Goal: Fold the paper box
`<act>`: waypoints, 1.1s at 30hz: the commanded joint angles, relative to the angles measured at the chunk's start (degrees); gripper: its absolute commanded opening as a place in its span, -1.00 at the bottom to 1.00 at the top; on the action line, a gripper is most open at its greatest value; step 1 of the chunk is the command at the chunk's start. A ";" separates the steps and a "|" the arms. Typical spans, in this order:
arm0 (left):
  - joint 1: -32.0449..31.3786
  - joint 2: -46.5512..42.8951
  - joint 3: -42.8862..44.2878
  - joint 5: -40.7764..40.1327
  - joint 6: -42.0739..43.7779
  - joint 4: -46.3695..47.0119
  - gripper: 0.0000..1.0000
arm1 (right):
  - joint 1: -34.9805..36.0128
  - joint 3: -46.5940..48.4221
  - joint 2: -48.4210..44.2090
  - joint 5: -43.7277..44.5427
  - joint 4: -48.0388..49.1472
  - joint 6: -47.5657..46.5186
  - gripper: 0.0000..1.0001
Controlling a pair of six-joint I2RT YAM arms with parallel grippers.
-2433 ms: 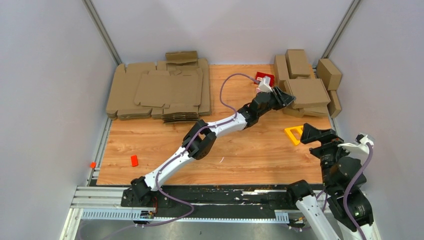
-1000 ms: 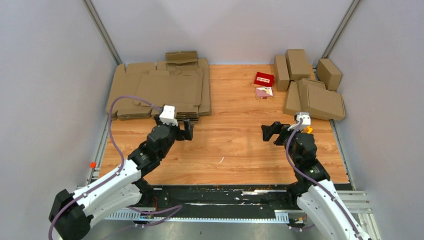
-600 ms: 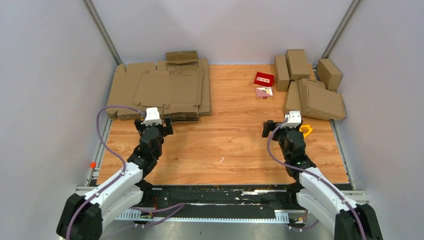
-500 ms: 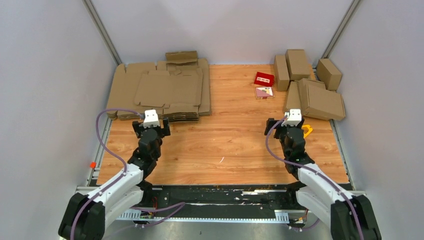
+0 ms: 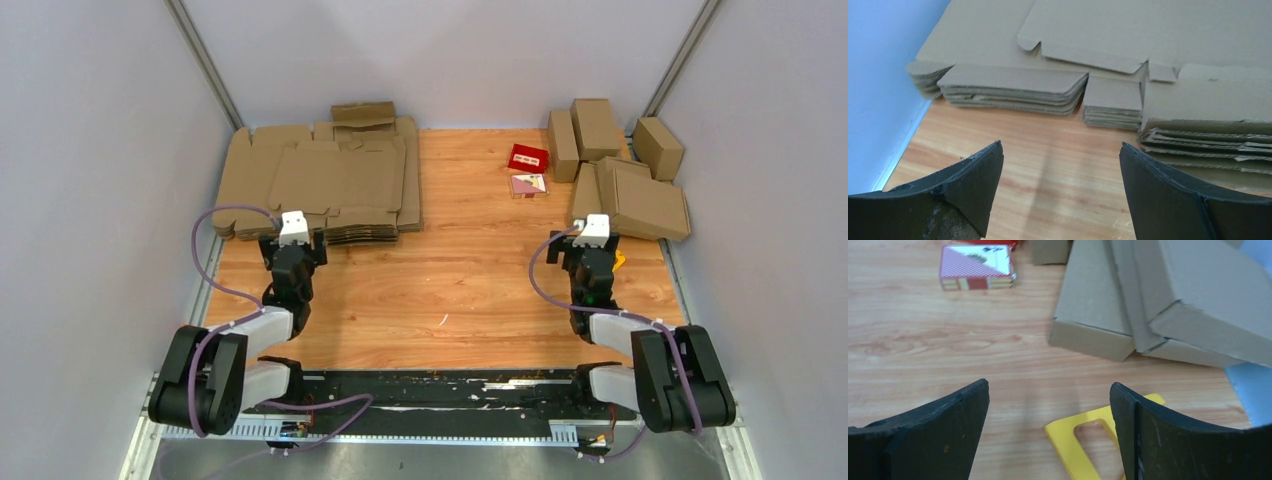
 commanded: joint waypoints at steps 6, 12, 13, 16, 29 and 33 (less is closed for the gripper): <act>1.44 11.14 -2.03 5.62 4.53 22.31 0.95 | -3.99 0.28 11.21 -5.05 18.17 -0.77 0.68; 1.47 10.27 -1.18 5.81 4.13 19.48 1.00 | -4.15 1.96 10.02 -4.95 12.72 0.06 1.00; 1.58 10.20 -1.07 6.01 4.19 19.15 1.00 | -4.19 1.87 9.95 -4.90 12.90 0.07 1.00; 1.54 11.44 -1.70 6.06 4.58 22.31 1.00 | -4.15 1.82 9.94 -5.09 12.83 0.02 1.00; 1.59 11.29 -1.22 6.52 4.53 20.96 1.00 | -4.15 1.90 9.94 -5.10 12.78 -0.02 1.00; 1.55 11.21 -1.51 6.50 4.62 21.38 1.00 | -4.15 1.90 9.94 -5.10 12.72 -0.08 1.00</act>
